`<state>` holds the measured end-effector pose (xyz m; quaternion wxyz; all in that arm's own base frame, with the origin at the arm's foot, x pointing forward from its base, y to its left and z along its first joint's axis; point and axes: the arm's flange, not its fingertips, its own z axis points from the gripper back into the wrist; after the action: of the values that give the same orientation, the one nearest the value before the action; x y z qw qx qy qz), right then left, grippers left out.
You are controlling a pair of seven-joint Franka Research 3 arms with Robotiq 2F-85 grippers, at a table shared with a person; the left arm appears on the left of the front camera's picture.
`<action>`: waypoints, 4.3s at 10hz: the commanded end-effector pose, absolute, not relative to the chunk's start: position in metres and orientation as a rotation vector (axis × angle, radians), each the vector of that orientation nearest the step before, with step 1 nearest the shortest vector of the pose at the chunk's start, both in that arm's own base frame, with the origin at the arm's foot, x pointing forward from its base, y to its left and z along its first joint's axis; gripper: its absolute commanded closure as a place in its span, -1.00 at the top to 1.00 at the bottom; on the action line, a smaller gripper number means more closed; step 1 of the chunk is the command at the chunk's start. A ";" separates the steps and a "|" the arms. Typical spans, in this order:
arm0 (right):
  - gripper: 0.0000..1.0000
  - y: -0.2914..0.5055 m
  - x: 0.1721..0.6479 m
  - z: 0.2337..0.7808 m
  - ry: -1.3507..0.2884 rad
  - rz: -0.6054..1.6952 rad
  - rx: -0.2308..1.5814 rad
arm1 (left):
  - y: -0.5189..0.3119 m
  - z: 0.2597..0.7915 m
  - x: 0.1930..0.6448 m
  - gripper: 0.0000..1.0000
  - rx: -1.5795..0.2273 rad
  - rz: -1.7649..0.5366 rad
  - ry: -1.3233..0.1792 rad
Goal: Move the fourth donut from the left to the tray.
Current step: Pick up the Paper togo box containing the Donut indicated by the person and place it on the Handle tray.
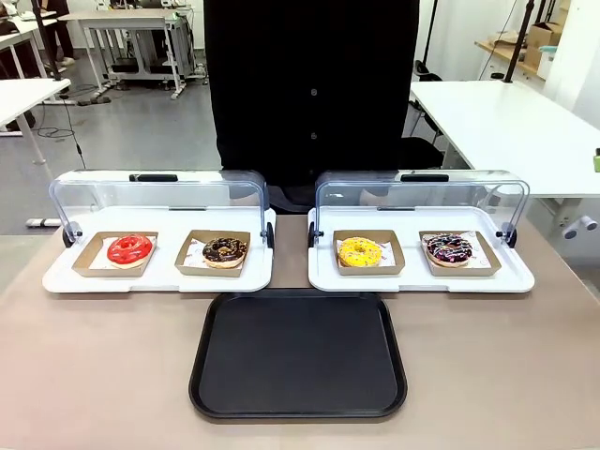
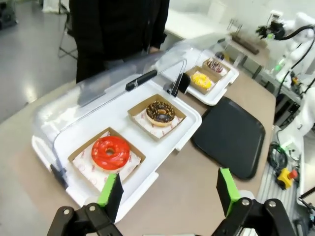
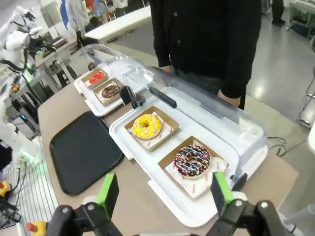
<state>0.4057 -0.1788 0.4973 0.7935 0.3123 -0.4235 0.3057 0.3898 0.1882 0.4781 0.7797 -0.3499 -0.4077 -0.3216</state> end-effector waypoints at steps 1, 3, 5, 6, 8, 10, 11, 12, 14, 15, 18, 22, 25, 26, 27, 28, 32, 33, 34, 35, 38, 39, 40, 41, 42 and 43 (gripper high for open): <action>1.00 -0.187 0.418 0.495 -0.932 0.675 0.694 | 0.178 0.475 0.402 1.00 -0.787 -0.727 -0.928; 1.00 -0.193 0.417 0.487 -0.941 0.656 0.717 | 0.166 0.472 0.398 1.00 -0.808 -0.731 -0.952; 1.00 -0.194 0.413 0.486 -0.911 0.658 0.697 | 0.158 0.470 0.394 1.00 -0.751 -0.686 -0.925; 1.00 -0.192 0.414 0.481 -0.920 0.634 0.725 | 0.164 0.473 0.401 1.00 -0.798 -0.714 -0.922; 1.00 -0.192 0.414 0.481 -0.920 0.634 0.725 | 0.164 0.473 0.401 1.00 -0.798 -0.714 -0.922; 1.00 -0.192 0.414 0.481 -0.920 0.634 0.725 | 0.164 0.473 0.401 1.00 -0.798 -0.714 -0.922; 1.00 -0.192 0.414 0.481 -0.920 0.634 0.725 | 0.164 0.473 0.401 1.00 -0.798 -0.714 -0.922; 1.00 -0.192 0.414 0.481 -0.920 0.634 0.725 | 0.164 0.473 0.401 1.00 -0.798 -0.714 -0.922; 1.00 -0.192 0.414 0.481 -0.920 0.634 0.725 | 0.164 0.473 0.401 1.00 -0.798 -0.714 -0.922; 1.00 -0.192 0.414 0.481 -0.920 0.634 0.725 | 0.164 0.473 0.401 1.00 -0.798 -0.714 -0.922; 1.00 -0.192 0.414 0.481 -0.920 0.634 0.725 | 0.164 0.473 0.401 1.00 -0.798 -0.714 -0.922; 1.00 -0.192 0.414 0.481 -0.920 0.634 0.725 | 0.164 0.473 0.401 1.00 -0.798 -0.714 -0.922; 1.00 -0.192 0.414 0.481 -0.920 0.634 0.725 | 0.164 0.473 0.401 1.00 -0.798 -0.714 -0.922; 1.00 -0.192 0.414 0.481 -0.920 0.634 0.725 | 0.164 0.473 0.401 1.00 -0.798 -0.714 -0.922; 1.00 -0.192 0.414 0.481 -0.920 0.634 0.725 | 0.164 0.473 0.401 1.00 -0.798 -0.714 -0.922; 1.00 -0.192 0.414 0.481 -0.920 0.634 0.725 | 0.164 0.473 0.401 1.00 -0.798 -0.714 -0.922; 1.00 -0.192 0.414 0.481 -0.920 0.634 0.725 | 0.164 0.473 0.401 1.00 -0.798 -0.714 -0.922; 1.00 -0.192 0.414 0.481 -0.920 0.634 0.725 | 0.164 0.473 0.401 1.00 -0.798 -0.714 -0.922; 1.00 -0.192 0.414 0.481 -0.920 0.634 0.725 | 0.164 0.473 0.401 1.00 -0.798 -0.714 -0.922; 1.00 -0.192 0.414 0.481 -0.920 0.634 0.725 | 0.164 0.473 0.401 1.00 -0.798 -0.714 -0.922; 1.00 -0.192 0.414 0.481 -0.920 0.634 0.725 | 0.164 0.473 0.401 1.00 -0.798 -0.714 -0.922; 1.00 -0.192 0.414 0.481 -0.920 0.634 0.725 | 0.164 0.473 0.401 1.00 -0.798 -0.714 -0.922; 1.00 -0.192 0.414 0.481 -0.920 0.634 0.725 | 0.164 0.473 0.401 1.00 -0.798 -0.714 -0.922; 1.00 -0.192 0.414 0.481 -0.920 0.634 0.725 | 0.164 0.473 0.401 1.00 -0.798 -0.714 -0.922; 1.00 -0.192 0.414 0.481 -0.920 0.634 0.725 | 0.164 0.473 0.401 1.00 -0.798 -0.714 -0.922; 1.00 -0.192 0.414 0.481 -0.920 0.634 0.725 | 0.164 0.473 0.401 1.00 -0.798 -0.714 -0.922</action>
<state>0.4109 -0.1913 0.4804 0.7964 0.3338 -0.4135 0.2886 0.3986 0.1637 0.4716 0.7693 -0.3617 -0.4127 -0.3272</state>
